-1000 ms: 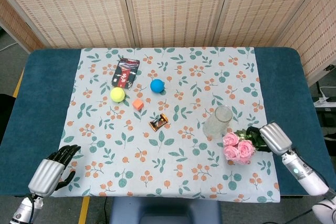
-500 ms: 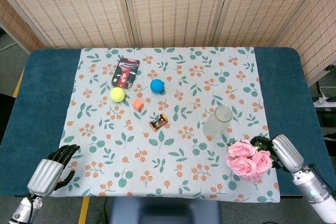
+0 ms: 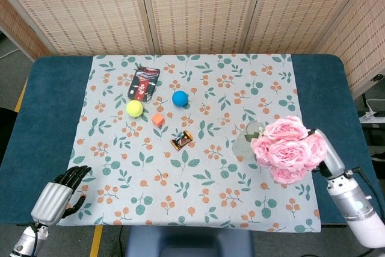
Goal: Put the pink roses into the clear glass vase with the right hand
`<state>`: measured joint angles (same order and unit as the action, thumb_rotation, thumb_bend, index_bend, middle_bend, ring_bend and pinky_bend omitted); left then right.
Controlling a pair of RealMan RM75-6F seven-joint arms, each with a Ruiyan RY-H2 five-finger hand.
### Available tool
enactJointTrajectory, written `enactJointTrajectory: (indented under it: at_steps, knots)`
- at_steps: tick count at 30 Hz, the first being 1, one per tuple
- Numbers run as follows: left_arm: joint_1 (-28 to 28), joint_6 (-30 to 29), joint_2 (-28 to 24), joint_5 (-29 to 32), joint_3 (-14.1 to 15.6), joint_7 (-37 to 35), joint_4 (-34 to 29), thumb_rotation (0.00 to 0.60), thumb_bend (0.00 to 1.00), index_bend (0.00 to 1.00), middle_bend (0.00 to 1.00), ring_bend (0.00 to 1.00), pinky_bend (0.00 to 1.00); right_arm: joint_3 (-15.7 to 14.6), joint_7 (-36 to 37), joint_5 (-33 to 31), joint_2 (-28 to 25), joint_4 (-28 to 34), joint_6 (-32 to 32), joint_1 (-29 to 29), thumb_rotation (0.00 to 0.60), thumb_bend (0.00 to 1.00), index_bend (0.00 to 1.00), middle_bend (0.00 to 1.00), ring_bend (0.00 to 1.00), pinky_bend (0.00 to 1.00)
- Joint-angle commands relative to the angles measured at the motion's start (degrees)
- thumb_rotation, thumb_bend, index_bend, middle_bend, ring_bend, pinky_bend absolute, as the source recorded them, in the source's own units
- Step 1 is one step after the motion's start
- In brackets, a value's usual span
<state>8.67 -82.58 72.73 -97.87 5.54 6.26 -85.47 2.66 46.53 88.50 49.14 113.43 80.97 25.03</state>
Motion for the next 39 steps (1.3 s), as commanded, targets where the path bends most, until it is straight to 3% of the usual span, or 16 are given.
enactJointTrajectory:
  at_steps: [1, 4, 11, 32, 36, 39]
  knots:
    - [-0.04, -0.03, -0.02, 0.02, 0.00, 0.00, -0.01, 0.600, 0.38, 0.10, 0.13, 0.15, 0.36, 2.62, -0.13, -1.69, 1.04, 0.14, -1.44, 1.57, 0.600, 0.63, 0.93, 0.90, 0.94, 1.00]
    - [-0.02, 0.02, -0.01, -0.02, 0.03, 0.09, 0.00, 0.600, 0.38, 0.10, 0.13, 0.15, 0.36, 4.10, -0.38, -2.72, 2.59, -0.86, -2.83, 2.57, 0.600, 0.63, 0.93, 0.90, 0.94, 1.00]
    - [-0.06, -0.03, -0.04, -0.05, 0.04, 0.17, -0.07, 0.600, 0.38, 0.10, 0.13, 0.15, 0.36, 5.26, 8.46, -4.26, 4.85, -4.55, -9.52, 4.68, 0.600, 0.63, 0.93, 0.90, 0.94, 1.00]
    - [-0.17, -0.32, -0.15, -0.19, 0.01, 0.03, -0.11, 0.600, 0.38, 0.10, 0.13, 0.15, 0.36, 6.04, 16.91, -5.50, 10.51, -16.78, -16.15, 4.91, 0.600, 0.63, 0.93, 0.90, 0.94, 1.00]
    - [-0.17, -0.36, -0.19, -0.32, 0.06, 0.03, -0.15, 0.600, 0.38, 0.10, 0.13, 0.15, 0.36, 6.25, 17.62, -6.83, 12.14, -20.14, -17.59, 4.97, 0.600, 0.63, 0.90, 0.90, 0.94, 1.00]
    - [-0.19, -0.32, -0.19, -0.27, 0.07, 0.04, -0.12, 0.600, 0.38, 0.11, 0.13, 0.15, 0.36, 6.21, 18.77, -6.94, 13.25, -22.70, -19.44, 5.52, 0.600, 0.60, 0.82, 0.90, 0.93, 1.00]
